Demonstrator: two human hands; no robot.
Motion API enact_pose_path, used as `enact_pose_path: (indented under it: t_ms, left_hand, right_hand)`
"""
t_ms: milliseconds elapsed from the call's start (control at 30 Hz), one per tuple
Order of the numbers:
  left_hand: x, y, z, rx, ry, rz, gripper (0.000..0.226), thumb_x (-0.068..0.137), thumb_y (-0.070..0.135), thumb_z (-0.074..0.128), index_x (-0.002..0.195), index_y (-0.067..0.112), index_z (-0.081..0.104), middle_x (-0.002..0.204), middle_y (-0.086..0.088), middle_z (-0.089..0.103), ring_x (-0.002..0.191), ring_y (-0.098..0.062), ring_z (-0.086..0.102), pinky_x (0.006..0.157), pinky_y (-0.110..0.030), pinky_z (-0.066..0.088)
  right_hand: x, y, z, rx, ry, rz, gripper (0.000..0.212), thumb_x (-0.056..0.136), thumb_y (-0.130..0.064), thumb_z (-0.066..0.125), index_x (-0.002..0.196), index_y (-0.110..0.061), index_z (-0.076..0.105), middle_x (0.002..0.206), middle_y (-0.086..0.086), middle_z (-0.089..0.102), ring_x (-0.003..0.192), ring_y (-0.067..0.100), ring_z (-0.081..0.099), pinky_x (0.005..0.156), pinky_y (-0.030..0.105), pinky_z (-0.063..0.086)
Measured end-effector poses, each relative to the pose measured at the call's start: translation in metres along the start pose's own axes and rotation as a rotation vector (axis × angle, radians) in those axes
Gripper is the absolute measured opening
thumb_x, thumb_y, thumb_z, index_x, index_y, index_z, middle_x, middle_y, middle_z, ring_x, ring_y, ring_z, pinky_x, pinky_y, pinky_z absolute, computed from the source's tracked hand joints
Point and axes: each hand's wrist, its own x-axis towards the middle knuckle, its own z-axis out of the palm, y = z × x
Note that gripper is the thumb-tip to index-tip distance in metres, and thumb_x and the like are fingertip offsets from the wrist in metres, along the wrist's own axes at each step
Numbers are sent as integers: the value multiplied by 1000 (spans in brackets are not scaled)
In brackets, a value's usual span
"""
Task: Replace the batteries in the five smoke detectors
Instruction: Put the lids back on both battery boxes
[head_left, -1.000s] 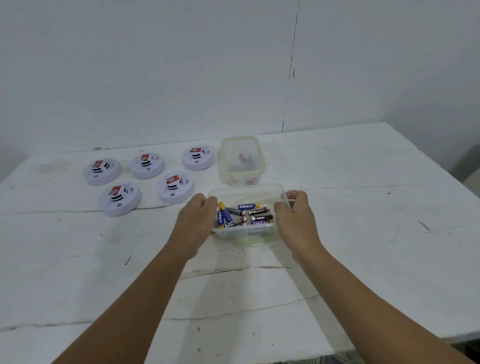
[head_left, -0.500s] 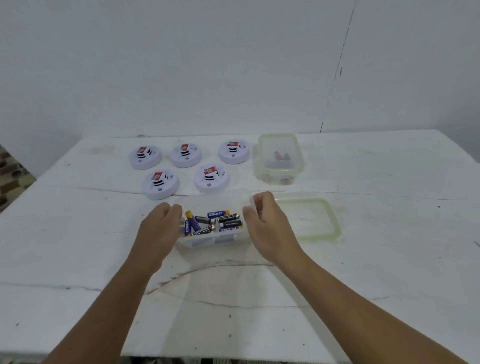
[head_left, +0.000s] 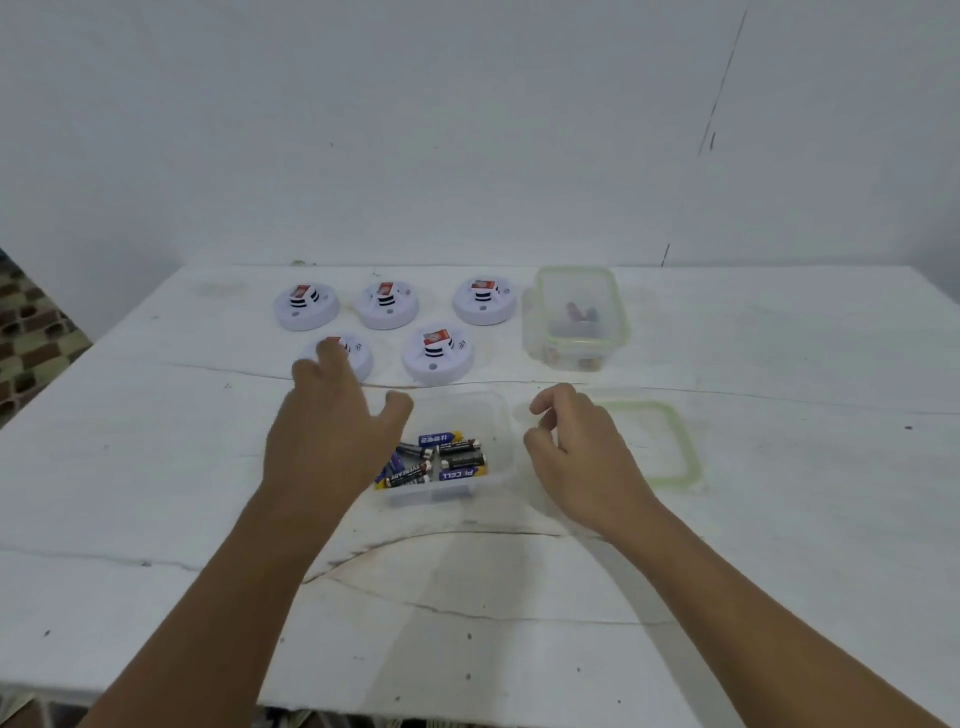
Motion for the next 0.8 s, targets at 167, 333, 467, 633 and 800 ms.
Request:
enact_pose_path:
  t_ms: [167, 333, 467, 633, 800]
  left_hand:
    - [-8, 68, 7, -55, -119, 336, 29, 98, 37, 52, 122, 21, 45, 106, 1, 50, 79, -24, 57, 66, -36, 42]
    - [-20, 89, 42, -22, -287, 555, 19, 99, 26, 50, 116, 21, 57, 102, 0, 52, 96, -21, 51, 76, -37, 48]
    - [-20, 87, 62, 134, -350, 633, 34, 91, 13, 52, 124, 22, 56, 110, 0, 50, 100, -22, 40, 81, -37, 45]
    - [-19, 88, 68, 186, -360, 727, 62, 85, 21, 68, 143, 34, 50, 146, 7, 43, 125, -25, 32, 91, -34, 26]
    - [-12, 93, 66, -227, -393, 559, 30, 92, 46, 72, 116, 30, 60, 110, 12, 65, 108, -16, 53, 91, -36, 40]
  right_hand:
    - [2, 21, -36, -282, -315, 49, 38, 89, -32, 60, 124, -31, 46, 120, -7, 47, 116, 21, 42, 97, 39, 40]
    - [-6, 44, -52, -465, -472, -39, 45, 87, -40, 66, 128, -38, 46, 122, -11, 38, 113, 16, 35, 94, 33, 35]
    - [-8, 53, -54, -399, -318, -118, 21, 92, -33, 65, 111, -30, 58, 110, -10, 54, 104, 18, 52, 92, 39, 48]
    - [-12, 57, -65, -450, -86, -370, 12, 102, -32, 56, 112, -28, 62, 103, -8, 62, 91, 21, 57, 80, 43, 48]
    - [-3, 36, -83, -403, 286, -523, 18, 104, -30, 58, 118, -25, 68, 105, -8, 68, 91, 20, 60, 86, 39, 44]
